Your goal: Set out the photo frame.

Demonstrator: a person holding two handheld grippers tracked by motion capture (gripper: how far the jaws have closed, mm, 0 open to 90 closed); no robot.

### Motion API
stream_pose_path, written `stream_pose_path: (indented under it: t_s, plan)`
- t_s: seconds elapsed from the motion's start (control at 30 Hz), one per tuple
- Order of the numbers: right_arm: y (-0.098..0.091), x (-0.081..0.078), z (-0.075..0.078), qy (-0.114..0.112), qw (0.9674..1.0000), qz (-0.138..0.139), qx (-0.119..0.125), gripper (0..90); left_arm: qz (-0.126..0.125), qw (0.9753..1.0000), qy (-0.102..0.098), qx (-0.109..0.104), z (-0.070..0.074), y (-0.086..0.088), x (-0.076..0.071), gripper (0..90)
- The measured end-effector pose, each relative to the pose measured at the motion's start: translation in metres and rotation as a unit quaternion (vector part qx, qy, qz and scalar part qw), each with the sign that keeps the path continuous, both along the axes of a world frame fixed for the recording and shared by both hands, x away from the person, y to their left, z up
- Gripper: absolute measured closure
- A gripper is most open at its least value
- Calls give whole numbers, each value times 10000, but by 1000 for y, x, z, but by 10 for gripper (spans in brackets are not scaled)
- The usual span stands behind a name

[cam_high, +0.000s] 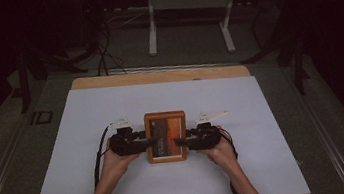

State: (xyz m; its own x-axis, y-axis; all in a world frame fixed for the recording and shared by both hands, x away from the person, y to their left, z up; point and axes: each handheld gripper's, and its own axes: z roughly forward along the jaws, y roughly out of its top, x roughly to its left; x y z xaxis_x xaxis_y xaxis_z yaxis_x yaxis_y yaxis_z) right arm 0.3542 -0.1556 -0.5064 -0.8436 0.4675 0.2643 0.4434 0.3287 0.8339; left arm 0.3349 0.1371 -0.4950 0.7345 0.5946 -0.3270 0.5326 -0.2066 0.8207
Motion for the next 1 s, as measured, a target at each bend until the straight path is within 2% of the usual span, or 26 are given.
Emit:
stream_pose_path:
  t_s: [0.23, 0.47, 0.77, 1.0]
  plan:
    - [-3, 0, 3, -79, 9999, -99, -20, 447, 56, 10000, -26, -56, 2, 5, -1, 434]
    - [-8, -3, 11, -188, 9998, -70, -18, 405, 95, 9999, -69, -91, 5, 11, -2, 421]
    - [-23, -6, 24, -321, 9994, -159, 3, 382, 289, 9992, -182, -230, 14, 29, -5, 417]
    - [-34, -5, 26, -308, 9991, -295, 15, 381, 446, 9984, -215, -259, 17, 41, -5, 416]
